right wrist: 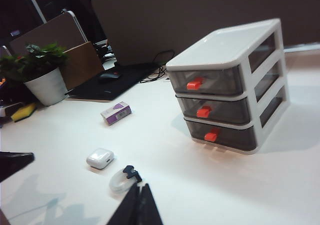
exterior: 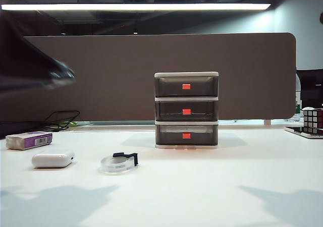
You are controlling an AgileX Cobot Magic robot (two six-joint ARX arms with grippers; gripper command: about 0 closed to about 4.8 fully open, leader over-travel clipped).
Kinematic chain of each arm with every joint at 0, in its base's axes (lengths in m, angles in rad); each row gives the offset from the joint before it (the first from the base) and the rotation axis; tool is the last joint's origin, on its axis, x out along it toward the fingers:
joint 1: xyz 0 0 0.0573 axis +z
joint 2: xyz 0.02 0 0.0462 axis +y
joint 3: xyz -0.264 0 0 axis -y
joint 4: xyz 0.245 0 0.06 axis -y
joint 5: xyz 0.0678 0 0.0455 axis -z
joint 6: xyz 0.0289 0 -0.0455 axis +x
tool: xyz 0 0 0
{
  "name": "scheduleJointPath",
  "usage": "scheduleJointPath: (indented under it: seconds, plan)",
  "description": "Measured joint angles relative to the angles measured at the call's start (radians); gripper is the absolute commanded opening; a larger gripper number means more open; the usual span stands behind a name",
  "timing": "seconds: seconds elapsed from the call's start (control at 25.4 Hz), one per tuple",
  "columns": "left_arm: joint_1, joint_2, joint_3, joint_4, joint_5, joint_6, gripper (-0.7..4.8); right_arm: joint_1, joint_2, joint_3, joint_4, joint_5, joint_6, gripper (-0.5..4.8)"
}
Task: Open the second layer of the drawer on the table, pick up the transparent tape on the table and put it in, and finally close the drawer.
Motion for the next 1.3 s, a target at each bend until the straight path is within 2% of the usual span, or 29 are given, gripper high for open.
scheduleJointPath:
  seconds: [0.04,0.08,0.2,0.35,0.55,0.71,0.79,0.95,1.03,1.14,1.18,1.22,1.3]
  plan:
    - [0.000,0.073,0.018,0.039,-0.005,0.003,-0.04,0.000,0.024,0.014,0.000,0.005,-0.006,-0.05]
    - [0.002,0.236,0.084,0.132,-0.011,0.028,-0.03,0.000,0.072,0.044,0.000,0.021,-0.013,-0.05]
    - [0.002,0.467,0.206,0.254,0.006,0.054,0.16,0.000,0.146,0.082,0.004,0.050,-0.028,-0.05]
    - [0.002,0.708,0.356,0.325,0.073,0.060,0.28,-0.001,0.296,0.145,0.044,0.066,-0.037,-0.05]
    - [0.004,0.854,0.494,0.358,0.102,0.063,0.27,0.000,0.525,0.249,0.117,0.056,-0.080,-0.05]
    - [0.005,0.873,0.541,0.360,0.088,0.063,0.27,0.001,0.736,0.328,0.181,0.003,-0.095,-0.05]
    - [0.005,0.875,0.555,0.361,0.035,0.063,0.27,0.007,0.831,0.361,0.232,-0.035,-0.106,-0.05]
    - [-0.008,0.913,0.582,0.357,-0.153,0.063,0.27,0.032,0.973,0.442,0.249,-0.047,-0.116,-0.05]
    - [-0.029,0.966,0.596,0.349,-0.275,0.063,0.28,0.045,1.065,0.521,0.264,-0.050,-0.143,-0.05]
    - [-0.068,1.062,0.632,0.369,-0.379,0.063,0.39,0.069,1.161,0.602,0.264,-0.054,-0.167,-0.05]
    - [-0.092,1.116,0.641,0.419,-0.433,0.063,0.71,0.073,1.191,0.632,0.262,-0.053,-0.169,-0.05]
    - [-0.101,1.147,0.651,0.441,-0.452,0.063,1.30,0.075,1.199,0.643,0.262,-0.051,-0.171,-0.05]
    - [-0.101,1.201,0.670,0.475,-0.471,0.063,1.73,0.083,1.209,0.665,0.262,-0.053,-0.190,-0.05]
